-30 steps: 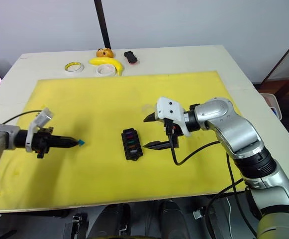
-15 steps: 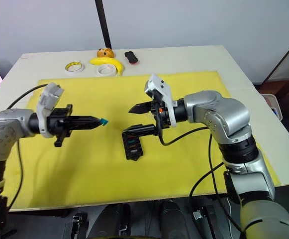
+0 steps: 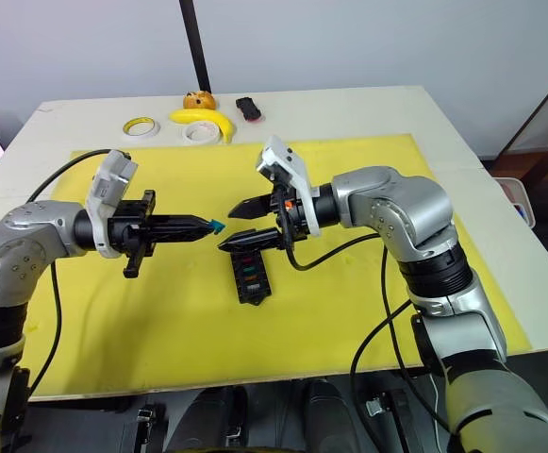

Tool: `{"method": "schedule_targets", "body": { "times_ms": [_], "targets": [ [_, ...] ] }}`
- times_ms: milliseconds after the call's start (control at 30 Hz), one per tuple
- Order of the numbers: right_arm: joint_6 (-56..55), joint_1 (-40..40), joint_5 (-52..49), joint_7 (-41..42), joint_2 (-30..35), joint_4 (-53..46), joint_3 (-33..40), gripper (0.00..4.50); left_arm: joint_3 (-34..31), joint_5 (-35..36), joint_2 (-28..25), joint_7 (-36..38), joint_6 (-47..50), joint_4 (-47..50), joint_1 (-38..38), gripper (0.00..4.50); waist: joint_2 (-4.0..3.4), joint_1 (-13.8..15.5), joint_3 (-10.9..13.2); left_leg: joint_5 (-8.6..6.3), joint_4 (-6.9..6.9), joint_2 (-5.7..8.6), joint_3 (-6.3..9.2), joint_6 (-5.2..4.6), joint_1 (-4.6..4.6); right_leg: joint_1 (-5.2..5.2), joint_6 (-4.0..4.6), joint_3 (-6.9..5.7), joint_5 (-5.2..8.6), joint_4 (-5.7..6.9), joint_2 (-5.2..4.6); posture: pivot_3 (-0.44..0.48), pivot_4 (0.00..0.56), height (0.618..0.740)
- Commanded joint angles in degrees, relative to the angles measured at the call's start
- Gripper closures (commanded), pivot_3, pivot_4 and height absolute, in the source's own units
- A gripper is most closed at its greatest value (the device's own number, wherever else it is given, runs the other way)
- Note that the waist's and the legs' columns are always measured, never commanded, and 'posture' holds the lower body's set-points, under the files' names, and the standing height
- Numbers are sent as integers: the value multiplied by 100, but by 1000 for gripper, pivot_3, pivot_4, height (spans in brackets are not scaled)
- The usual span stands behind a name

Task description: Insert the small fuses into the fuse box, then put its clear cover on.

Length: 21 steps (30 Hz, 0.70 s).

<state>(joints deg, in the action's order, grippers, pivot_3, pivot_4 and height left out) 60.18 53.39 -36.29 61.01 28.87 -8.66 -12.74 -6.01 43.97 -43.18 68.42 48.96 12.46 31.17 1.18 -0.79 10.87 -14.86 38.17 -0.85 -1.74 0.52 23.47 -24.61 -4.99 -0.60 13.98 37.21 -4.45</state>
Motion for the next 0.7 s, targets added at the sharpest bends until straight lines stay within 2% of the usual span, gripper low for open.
{"method": "schedule_targets", "body": {
  "times_ms": [33,300,400,700],
  "targets": [
    [-122,156,-22,-46,-76,-29,69,1826,-100,63,-106,-9,-117,116,-1,4500,0,-1,0,0,0,0,0,0,0,0,0,0,0,0,0,0,150,740],
    [-159,128,-36,-52,-133,-20,45,1826,-103,92,-214,21,-160,84,-29,4500,0,-1,0,0,0,0,0,0,0,0,0,0,0,0,0,0,150,740],
    [-230,126,11,-45,-125,-30,17,2652,-106,106,-200,-16,-175,80,-23,4500,0,-1,0,0,0,0,0,0,0,0,0,0,0,0,0,0,150,740],
    [-253,160,10,-21,-115,-33,-13,2652,-94,103,-190,-58,-208,101,-32,4500,0,-1,0,0,0,0,0,0,0,0,0,0,0,0,0,0,150,740]
  ]
}}
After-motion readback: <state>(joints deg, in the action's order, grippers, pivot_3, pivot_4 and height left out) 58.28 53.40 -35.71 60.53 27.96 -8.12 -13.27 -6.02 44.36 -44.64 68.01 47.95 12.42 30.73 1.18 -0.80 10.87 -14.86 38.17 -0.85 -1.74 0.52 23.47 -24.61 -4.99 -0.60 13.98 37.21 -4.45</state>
